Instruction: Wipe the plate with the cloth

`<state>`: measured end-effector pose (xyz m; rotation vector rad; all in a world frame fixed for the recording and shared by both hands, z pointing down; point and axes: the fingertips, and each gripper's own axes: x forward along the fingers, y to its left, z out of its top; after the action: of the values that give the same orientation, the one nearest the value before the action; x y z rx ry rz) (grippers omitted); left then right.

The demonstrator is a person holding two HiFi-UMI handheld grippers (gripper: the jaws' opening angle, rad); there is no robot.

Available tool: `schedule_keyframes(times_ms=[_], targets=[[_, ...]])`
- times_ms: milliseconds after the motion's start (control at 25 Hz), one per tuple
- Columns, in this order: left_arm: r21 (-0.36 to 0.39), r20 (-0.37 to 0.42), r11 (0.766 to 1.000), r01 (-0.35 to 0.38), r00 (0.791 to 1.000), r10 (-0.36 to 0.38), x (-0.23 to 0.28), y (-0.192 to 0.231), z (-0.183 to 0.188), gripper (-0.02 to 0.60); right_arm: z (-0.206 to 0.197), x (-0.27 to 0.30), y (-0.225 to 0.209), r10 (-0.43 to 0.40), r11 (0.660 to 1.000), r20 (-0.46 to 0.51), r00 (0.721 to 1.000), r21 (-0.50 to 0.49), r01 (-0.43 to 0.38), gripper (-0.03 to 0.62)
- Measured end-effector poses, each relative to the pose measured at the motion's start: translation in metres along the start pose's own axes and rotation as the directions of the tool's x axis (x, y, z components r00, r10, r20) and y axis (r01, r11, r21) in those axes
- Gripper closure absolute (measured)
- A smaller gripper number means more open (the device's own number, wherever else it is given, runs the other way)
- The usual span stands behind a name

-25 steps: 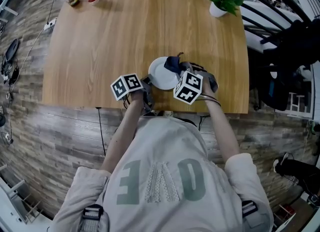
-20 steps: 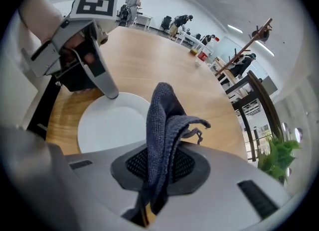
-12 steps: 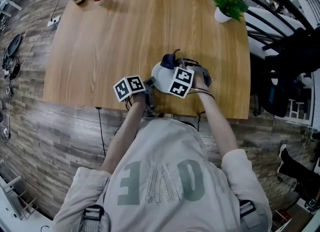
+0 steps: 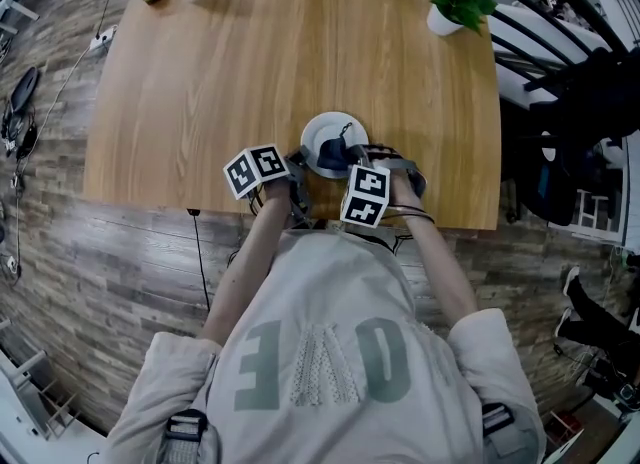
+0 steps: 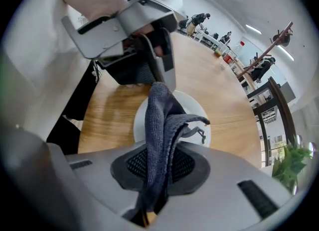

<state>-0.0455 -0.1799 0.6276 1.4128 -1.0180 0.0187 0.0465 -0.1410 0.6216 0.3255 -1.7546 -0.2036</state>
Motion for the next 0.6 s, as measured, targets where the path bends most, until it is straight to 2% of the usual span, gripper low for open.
schedule_keyframes(times_ms=[200, 400, 480, 600], targets=[[-0.001, 0.007, 1.000, -0.004, 1.000, 0.004, 0.000, 0.000, 0.000, 0.549, 0.000, -0.014, 0.030, 0.059, 0.998, 0.038, 0.998, 0.019, -0.060, 0.537], [0.003, 0.004, 1.000, -0.004, 1.000, 0.004, 0.002, -0.001, 0.000, 0.549, -0.002, -0.020, 0.035, 0.085, 0.996, 0.052, 0.995, 0.026, -0.086, 0.537], [0.015, -0.004, 1.000, -0.005, 1.000, 0.005, 0.002, -0.001, -0.002, 0.549, -0.002, -0.020, 0.026, 0.078, 0.996, 0.058, 0.995, 0.038, -0.080, 0.537], [0.023, -0.007, 1.000, -0.005, 1.000, 0.005, 0.002, -0.001, -0.001, 0.549, 0.003, -0.014, -0.016, 0.001, 0.997, 0.059, 0.998, 0.078, -0.005, 0.537]])
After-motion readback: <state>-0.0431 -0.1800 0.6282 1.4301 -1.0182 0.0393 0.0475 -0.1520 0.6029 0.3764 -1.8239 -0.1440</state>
